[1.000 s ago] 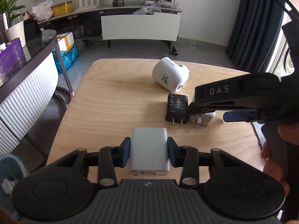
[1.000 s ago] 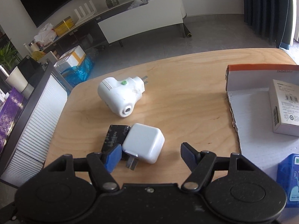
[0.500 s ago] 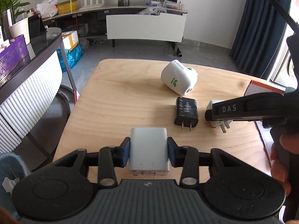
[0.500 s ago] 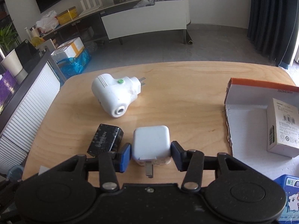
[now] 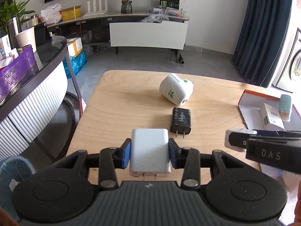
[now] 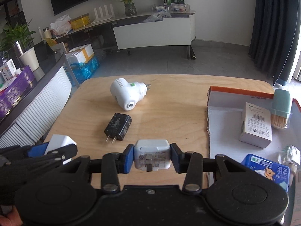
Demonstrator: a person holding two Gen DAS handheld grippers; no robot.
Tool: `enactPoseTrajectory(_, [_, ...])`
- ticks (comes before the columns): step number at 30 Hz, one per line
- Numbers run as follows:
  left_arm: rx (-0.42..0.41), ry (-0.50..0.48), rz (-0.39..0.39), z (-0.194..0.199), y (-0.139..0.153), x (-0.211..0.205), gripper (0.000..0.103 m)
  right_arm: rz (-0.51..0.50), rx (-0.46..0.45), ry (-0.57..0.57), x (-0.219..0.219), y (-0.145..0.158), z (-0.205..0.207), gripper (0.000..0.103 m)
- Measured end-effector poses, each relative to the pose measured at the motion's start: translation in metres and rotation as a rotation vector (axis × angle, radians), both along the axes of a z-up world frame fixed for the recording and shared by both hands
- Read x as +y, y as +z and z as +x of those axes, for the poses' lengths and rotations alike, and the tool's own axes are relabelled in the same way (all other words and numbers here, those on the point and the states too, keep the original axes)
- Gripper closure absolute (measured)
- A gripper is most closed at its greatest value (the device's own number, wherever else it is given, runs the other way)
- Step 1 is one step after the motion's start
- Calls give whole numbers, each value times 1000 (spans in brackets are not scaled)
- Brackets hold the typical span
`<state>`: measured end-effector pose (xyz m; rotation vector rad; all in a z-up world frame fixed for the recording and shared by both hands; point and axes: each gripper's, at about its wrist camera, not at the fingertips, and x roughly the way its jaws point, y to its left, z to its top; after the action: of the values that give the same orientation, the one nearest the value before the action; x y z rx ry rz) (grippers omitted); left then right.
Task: Organize rigid objects
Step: 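Carry the cube charger with the right tool while the left tool carries the rectangular charger to the tray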
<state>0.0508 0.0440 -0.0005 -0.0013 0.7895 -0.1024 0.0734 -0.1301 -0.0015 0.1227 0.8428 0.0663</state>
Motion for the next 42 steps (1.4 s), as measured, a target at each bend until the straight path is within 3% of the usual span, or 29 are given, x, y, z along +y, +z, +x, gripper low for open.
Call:
enactPoseTrajectory(22, [-67,-80,-25,-63,38,-51,62,-7,-99,-88,-46,51,-106,52])
enactPoseTrajectory(42, [-82,-180,-20,-83,43,-96,62,-5,-127,-197,-95,59,-137,52])
